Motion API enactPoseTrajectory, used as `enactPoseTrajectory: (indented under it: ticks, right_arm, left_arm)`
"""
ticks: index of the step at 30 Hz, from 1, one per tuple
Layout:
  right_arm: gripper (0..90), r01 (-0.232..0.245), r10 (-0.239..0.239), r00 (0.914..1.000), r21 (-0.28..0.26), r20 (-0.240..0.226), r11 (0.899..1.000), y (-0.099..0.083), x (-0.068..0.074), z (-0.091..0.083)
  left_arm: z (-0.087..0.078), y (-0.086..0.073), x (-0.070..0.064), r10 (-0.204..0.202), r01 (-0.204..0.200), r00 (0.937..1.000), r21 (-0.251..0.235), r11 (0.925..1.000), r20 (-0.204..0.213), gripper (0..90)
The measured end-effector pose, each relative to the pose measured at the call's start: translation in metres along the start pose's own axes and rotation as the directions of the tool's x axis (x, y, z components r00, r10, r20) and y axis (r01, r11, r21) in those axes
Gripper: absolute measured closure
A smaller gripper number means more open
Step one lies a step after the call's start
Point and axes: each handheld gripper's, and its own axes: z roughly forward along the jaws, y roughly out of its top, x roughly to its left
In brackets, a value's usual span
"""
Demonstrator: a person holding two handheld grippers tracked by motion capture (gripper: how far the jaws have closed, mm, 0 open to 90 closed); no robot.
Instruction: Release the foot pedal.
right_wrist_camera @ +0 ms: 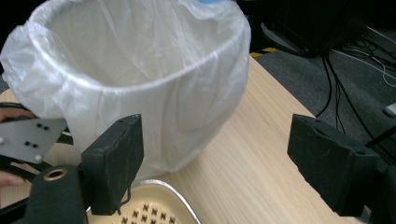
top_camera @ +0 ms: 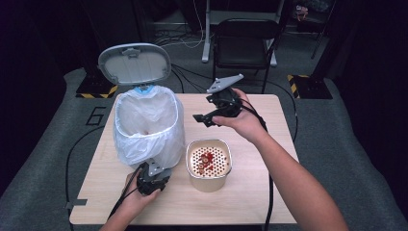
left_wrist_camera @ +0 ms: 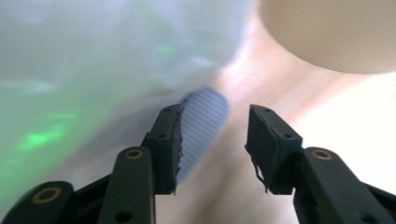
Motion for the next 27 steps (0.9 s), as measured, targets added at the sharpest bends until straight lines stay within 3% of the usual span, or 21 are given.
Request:
enactPoseTrajectory:
  ticks: [1, 2, 4, 8, 11, 12, 14, 15, 18, 21, 24, 26, 27]
  right_arm:
    - [18.5, -0.007, 0.007, 1.0, 0.0, 0.005, 1.0, -0.006, -0.001, -0.003]
    - [18.5, -0.007, 0.007, 1.0, 0.0, 0.005, 1.0, -0.006, -0.001, -0.003]
    - [19.1, -0.017, 0.017, 0.9994, -0.002, 0.029, 1.0, -0.023, -0.004, -0.013]
    - [20.0, -0.043, 0.043, 0.9975, 0.006, 0.056, 0.999, -0.049, -0.006, -0.023]
    - [20.7, -0.05, 0.048, 0.9951, 0.016, 0.086, 0.999, -0.071, -0.007, -0.028]
    - [20.7, -0.054, 0.052, 0.9942, 0.02, 0.094, 0.998, -0.078, -0.008, -0.028]
    - [20.8, -0.058, 0.053, 0.993, 0.041, 0.105, 0.997, -0.092, -0.01, -0.027]
    - [20.8, -0.064, 0.057, 0.9917, 0.054, 0.115, 0.996, -0.098, -0.009, -0.026]
    - [20.9, -0.081, 0.071, 0.9882, 0.065, 0.135, 0.995, -0.11, -0.009, -0.025]
    - [21.3, -0.092, 0.08, 0.9824, 0.064, 0.169, 0.994, -0.133, -0.007, -0.024]
    - [21.4, -0.104, 0.091, 0.9796, 0.064, 0.179, 0.993, -0.141, -0.006, -0.025]
    - [21.5, -0.137, 0.122, 0.9719, 0.061, 0.201, 0.989, -0.153, -0.006, -0.028]
    - [21.5, -0.146, 0.131, 0.9698, 0.058, 0.206, 0.988, -0.156, -0.006, -0.029]
  left_arm:
    - [-0.002, 0.001, 0.001, 0.035, -0.035, 0.9992, 0.01, 0.9993, 0.018, 54.5]
    - [-0.002, 0.001, 0.001, 0.035, -0.035, 0.9992, 0.01, 0.9993, 0.018, 54.0]
    - [-0.005, 0.001, -0.006, -0.038, 0.037, 0.9978, 0.016, 0.9992, 0.054, 52.9]
    - [-0.016, -0.003, -0.005, -0.015, 0.013, 0.9968, 0.028, 0.9995, 0.078, 51.4]
    - [-0.023, -0.009, -0.004, -0.052, 0.051, 0.9926, 0.014, 0.9986, 0.109, 49.5]
    - [-0.025, -0.012, -0.004, -0.062, 0.061, 0.9918, 0.013, 0.9981, 0.112, 48.6]
    - [-0.028, -0.015, -0.001, 0.0, -0.002, 0.9948, 0.016, 0.9999, 0.102, 47.4]
    - [-0.028, -0.017, -0.003, -0.027, 0.026, 0.9933, 0.015, 0.9995, 0.112, 46.7]
    - [-0.031, -0.02, -0.001, -0.004, 0.001, 0.9937, 0.029, 0.9996, 0.112, 46.3]
    - [-0.033, -0.027, 0.001, -0.034, 0.032, 0.9917, 0.019, 0.9993, 0.124, 46.0]
    - [-0.033, -0.03, 0.002, -0.037, 0.036, 0.9919, 0.017, 0.9992, 0.121, 46.0]
    - [-0.032, -0.034, 0.002, -0.052, 0.052, 0.991, 0.007, 0.9986, 0.123, 46.0]
    - [-0.032, -0.035, 0.004, -0.036, 0.036, 0.992, 0.005, 0.9993, 0.121, 46.0]
